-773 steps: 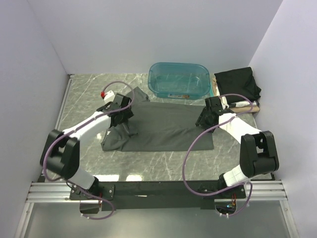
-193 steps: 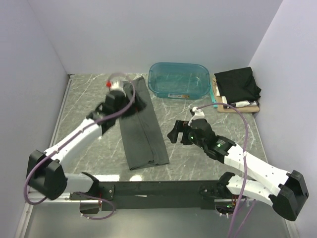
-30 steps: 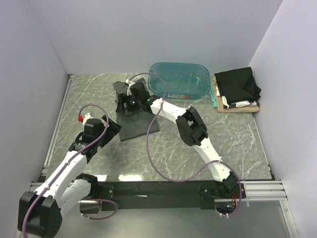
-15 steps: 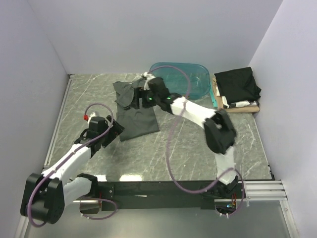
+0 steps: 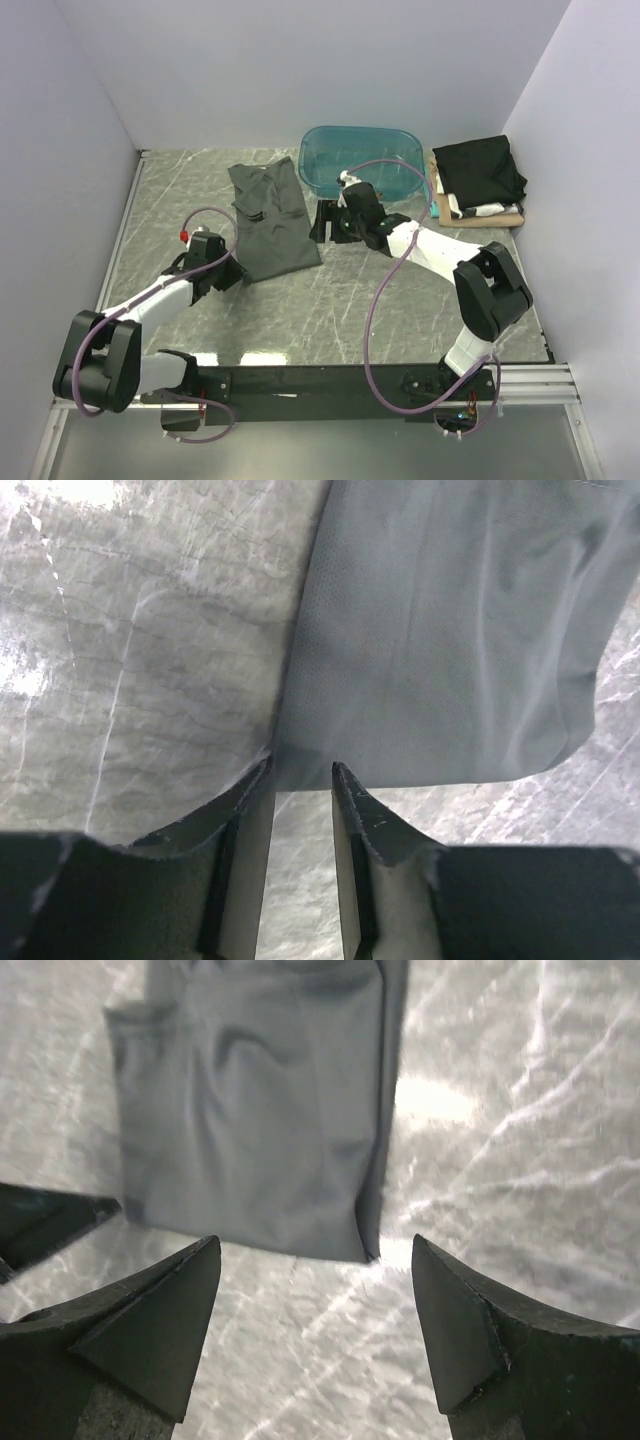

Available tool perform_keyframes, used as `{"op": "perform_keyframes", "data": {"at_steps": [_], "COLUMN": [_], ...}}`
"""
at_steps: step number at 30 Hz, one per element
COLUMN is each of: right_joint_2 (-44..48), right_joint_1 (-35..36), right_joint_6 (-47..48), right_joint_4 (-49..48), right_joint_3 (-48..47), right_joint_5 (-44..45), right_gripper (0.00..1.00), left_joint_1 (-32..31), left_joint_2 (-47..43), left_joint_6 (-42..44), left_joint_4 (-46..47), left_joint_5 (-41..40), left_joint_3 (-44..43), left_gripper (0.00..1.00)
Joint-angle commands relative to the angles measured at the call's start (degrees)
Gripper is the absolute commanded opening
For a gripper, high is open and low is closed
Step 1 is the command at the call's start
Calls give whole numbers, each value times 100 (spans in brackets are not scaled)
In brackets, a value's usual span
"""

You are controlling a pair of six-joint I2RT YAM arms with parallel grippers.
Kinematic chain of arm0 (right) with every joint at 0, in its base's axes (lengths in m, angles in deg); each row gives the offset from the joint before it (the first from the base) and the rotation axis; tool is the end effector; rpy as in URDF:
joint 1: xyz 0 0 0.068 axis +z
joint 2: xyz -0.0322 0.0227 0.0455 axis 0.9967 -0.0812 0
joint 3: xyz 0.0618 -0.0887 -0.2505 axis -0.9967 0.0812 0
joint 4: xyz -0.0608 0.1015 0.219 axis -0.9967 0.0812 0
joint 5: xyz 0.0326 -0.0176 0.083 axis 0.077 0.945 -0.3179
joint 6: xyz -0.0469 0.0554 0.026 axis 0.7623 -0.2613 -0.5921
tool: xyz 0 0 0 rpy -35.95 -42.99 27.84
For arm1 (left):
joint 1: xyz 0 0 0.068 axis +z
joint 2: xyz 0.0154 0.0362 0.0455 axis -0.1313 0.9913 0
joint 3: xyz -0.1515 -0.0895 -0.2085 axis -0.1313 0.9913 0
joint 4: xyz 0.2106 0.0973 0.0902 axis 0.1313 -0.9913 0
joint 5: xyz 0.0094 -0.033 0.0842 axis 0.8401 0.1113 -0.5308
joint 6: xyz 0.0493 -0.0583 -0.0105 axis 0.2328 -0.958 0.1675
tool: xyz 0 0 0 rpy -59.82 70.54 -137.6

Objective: Fold and stack the t-shirts
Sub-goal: Fold the tshirt

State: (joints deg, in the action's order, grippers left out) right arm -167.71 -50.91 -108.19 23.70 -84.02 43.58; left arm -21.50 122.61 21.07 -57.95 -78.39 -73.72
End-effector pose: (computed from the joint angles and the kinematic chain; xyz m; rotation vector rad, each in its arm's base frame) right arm 0.3158 0.2273 0.2229 -0.2248 2.2827 0.7327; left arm 0.2299 -0.0575 0.1495 -0.8396 2.3511 -0.5222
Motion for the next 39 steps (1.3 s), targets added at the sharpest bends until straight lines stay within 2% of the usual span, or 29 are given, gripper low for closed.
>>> {"op": "perform_keyframes", "data": {"at_steps": [1, 10, 13, 14, 15, 19, 20, 27, 31, 32, 39], "right_joint_2": [163, 84, 40, 5, -4, -153, -223, -627, -935, -1066, -1164], "right_joint_1": [11, -16, -16, -16, -7, -16, -7, 19, 72, 72, 230], "right_joint_6": [-9, -62, -79, -79, -79, -114, -97, -141, -150, -150, -176], "right_joint_4": [-13, 58, 58, 58, 58, 111, 146, 164, 49, 84, 137], "right_joint_3": [-7, 20, 55, 81, 99, 152, 143, 143, 134, 108, 213], "right_joint_5": [162, 65, -49, -84, -137, -224, -260, -418, -559, -594, -471], "right_gripper": [83, 81, 81, 80, 79, 76, 71, 64, 57, 53, 43], "left_joint_1": [-11, -2, -2, -2, -2, -2, -2, -2, -2, -2, -2], "left_joint_2": [126, 644, 846, 899, 952, 1058, 1049, 812, 785, 829, 838], "left_joint_6": [122, 157, 140, 140, 140, 184, 192, 175, 166, 166, 149], "left_joint_4": [157, 113, 70, 61, 35, 69, 87, 105, 306, 316, 210], "left_joint_5": [-3, 6, -3, 6, -3, 32, 58, -3, 155, 190, 93], "left_joint_3": [-192, -307, -394, -421, -473, -474, -456, -254, -122, -122, -131], "left_gripper": [34, 27, 16, 4, 1, 1, 1, 1, 1, 1, 1]}}
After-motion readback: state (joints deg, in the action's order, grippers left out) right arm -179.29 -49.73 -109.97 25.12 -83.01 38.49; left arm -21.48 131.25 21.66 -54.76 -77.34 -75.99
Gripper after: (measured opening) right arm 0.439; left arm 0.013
